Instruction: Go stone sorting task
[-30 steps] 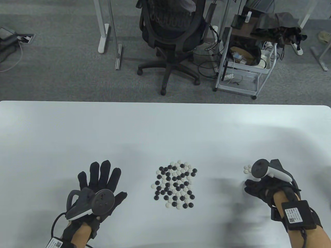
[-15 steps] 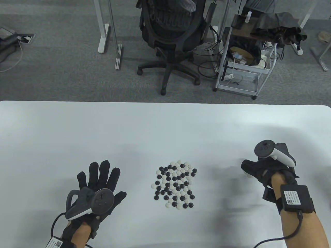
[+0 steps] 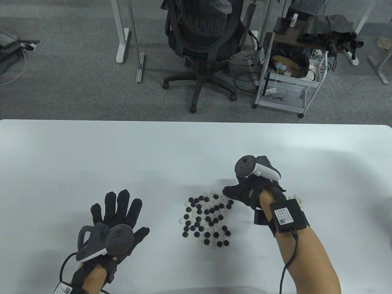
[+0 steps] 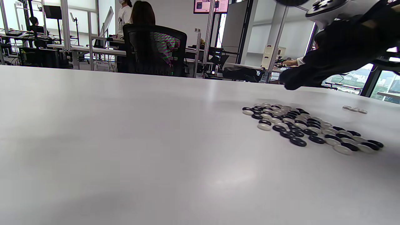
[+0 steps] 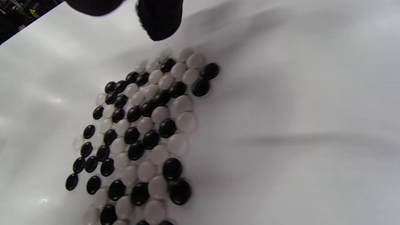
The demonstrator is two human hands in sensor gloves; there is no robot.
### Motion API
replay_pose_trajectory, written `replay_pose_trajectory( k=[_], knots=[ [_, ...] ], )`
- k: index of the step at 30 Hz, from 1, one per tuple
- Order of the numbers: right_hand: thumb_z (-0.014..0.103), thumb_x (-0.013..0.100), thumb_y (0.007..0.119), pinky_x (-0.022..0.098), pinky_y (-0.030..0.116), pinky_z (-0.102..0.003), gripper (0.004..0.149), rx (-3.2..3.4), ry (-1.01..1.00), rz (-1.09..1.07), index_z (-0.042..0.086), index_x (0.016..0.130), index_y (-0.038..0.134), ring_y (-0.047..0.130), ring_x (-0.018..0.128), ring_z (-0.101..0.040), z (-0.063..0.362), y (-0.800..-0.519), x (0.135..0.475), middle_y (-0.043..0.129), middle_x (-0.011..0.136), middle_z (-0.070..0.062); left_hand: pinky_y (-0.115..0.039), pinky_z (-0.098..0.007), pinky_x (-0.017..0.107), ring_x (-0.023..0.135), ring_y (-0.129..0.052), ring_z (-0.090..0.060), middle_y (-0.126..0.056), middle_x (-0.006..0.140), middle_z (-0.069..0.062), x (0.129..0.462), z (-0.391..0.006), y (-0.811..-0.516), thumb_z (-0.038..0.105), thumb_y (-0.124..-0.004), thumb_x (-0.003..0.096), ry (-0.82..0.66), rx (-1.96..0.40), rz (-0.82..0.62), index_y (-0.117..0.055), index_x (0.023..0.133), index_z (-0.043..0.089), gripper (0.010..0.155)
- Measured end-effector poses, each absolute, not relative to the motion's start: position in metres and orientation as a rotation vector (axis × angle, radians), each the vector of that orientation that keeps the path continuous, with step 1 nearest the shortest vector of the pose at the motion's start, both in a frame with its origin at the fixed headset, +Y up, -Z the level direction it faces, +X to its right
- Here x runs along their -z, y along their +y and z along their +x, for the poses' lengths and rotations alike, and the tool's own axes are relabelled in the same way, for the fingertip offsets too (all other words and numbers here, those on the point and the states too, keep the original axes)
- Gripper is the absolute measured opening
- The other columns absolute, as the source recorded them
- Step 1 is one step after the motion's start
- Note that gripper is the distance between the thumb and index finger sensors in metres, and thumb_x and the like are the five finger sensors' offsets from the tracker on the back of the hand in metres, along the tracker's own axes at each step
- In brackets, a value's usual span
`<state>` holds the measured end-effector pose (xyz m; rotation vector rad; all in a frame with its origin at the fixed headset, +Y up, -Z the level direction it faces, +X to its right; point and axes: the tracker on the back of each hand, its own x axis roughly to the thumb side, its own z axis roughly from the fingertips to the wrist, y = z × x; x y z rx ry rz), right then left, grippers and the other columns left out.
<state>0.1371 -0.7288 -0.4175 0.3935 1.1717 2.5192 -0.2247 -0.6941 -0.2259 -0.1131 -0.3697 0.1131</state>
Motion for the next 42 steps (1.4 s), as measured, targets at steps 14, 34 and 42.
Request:
replay_pose_trajectory(
  k=[14,34,42],
  knots=[
    [0.051,0.055,0.048,0.056,0.005,-0.082,0.061,-2.569,1.201,0.223,0.026,0.111,0.052,-0.013,0.088,-0.055,0.125,-0.760,0.449,-0.003,0.110,-0.024,-0.010,-0.089,0.060,0.101,0.002,-0.065,-0.001,0.122,-0.037,0.225,-0.230,-0.693,0.054,-0.043,0.0635,-0.372,-0.145,-0.109,-0.021,0.122,0.008,0.077],
    [0.053,0.055,0.047,0.056,0.007,-0.083,0.064,-2.593,1.121,-0.382,0.021,0.111,0.055,-0.012,0.089,-0.056,0.313,-0.750,0.427,0.000,0.111,-0.025,-0.010,-0.089,0.060,0.101,0.002,-0.065,-0.001,0.122,-0.038,0.228,-0.227,-0.698,0.054,-0.043,0.0635,-0.366,-0.123,-0.133,-0.021,0.122,0.008,0.077],
    [0.053,0.055,0.047,0.056,0.008,-0.083,0.065,-2.584,1.097,-0.437,0.021,0.111,0.056,-0.011,0.089,-0.056,0.330,-0.750,0.421,0.001,0.111,-0.026,-0.010,-0.089,0.060,0.101,0.002,-0.065,-0.001,0.122,-0.038,0.228,-0.227,-0.698,0.054,-0.043,0.0636,-0.364,-0.120,-0.138,-0.021,0.122,0.008,0.077]
  ],
)
